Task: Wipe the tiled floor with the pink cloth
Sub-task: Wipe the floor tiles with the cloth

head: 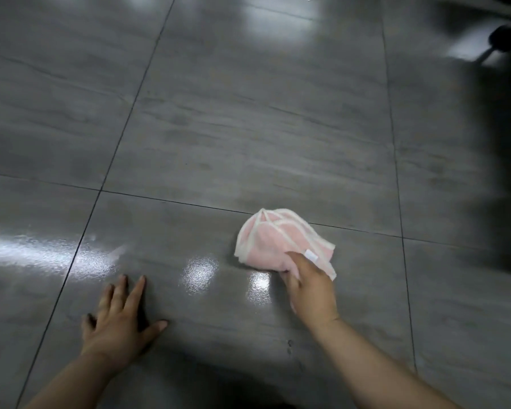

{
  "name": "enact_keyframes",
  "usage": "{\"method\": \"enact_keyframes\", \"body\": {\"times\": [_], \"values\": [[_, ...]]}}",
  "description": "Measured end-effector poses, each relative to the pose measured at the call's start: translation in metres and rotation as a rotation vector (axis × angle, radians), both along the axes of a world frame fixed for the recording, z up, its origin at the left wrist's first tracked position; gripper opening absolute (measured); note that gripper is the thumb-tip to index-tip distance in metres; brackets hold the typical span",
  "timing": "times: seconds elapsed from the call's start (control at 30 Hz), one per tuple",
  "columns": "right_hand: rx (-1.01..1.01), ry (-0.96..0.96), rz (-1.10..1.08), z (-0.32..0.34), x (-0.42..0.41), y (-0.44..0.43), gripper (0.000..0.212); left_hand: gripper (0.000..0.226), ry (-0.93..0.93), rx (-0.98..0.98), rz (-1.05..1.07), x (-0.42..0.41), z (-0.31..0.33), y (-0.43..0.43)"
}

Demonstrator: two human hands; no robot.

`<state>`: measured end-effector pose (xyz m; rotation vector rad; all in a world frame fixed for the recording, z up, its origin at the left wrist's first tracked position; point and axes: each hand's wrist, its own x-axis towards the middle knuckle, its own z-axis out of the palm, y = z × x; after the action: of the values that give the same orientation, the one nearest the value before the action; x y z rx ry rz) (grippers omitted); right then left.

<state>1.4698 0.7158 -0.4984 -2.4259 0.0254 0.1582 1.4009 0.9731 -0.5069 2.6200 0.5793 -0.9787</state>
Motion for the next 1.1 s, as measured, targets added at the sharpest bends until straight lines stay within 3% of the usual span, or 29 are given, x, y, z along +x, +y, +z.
{"method": "enact_keyframes", "body": {"times": [0.07, 0.17, 0.23, 0.27, 0.33, 0.4, 0.47, 0.57, 0.63, 0.77, 0.93, 1.1], "values": [[0.295, 0.152, -0.234, 0.019, 0.007, -0.001, 0.017, 0.086, -0.012, -0.011, 0.016, 0.000, -0.001, 0.002], [0.459, 0.135, -0.452, 0.042, 0.027, -0.037, 0.023, 0.080, -0.072, -0.048, 0.103, 0.002, 0.000, -0.003], [0.514, 0.163, -0.511, 0.053, 0.038, -0.066, 0.015, 0.076, -0.142, -0.084, 0.181, 0.007, 0.000, -0.009], [0.491, 0.196, -0.534, 0.052, 0.043, -0.083, 0.021, 0.079, -0.166, -0.084, 0.185, 0.011, 0.000, -0.012], [0.321, 0.243, -0.600, 0.045, 0.046, -0.115, 0.056, 0.080, -0.182, -0.067, 0.145, 0.018, -0.002, -0.015], [-0.054, 0.173, -0.639, 0.036, 0.046, -0.136, 0.073, 0.074, -0.200, -0.056, 0.114, 0.028, -0.005, -0.018], [-0.342, 0.158, -0.484, 0.024, 0.042, -0.132, 0.077, 0.073, -0.218, -0.053, 0.110, 0.037, -0.008, -0.019], [-0.570, 0.412, -0.164, -0.009, 0.046, -0.108, 0.080, 0.072, -0.237, -0.029, 0.120, 0.047, -0.014, -0.015], [-0.601, 0.513, -0.157, -0.022, 0.057, -0.092, 0.082, 0.075, -0.223, 0.022, 0.139, 0.052, -0.018, -0.003], [-0.578, 0.522, -0.265, -0.031, 0.084, -0.063, 0.079, 0.086, -0.142, 0.067, 0.144, 0.053, -0.025, 0.019], [-0.647, 0.366, 0.058, -0.041, 0.125, 0.046, 0.075, 0.122, -0.124, 0.006, 0.128, 0.054, -0.027, 0.027], [-0.547, 0.105, 0.766, -0.050, 0.115, 0.197, 0.065, 0.117, -0.118, -0.039, 0.132, 0.051, -0.038, 0.036]]}}
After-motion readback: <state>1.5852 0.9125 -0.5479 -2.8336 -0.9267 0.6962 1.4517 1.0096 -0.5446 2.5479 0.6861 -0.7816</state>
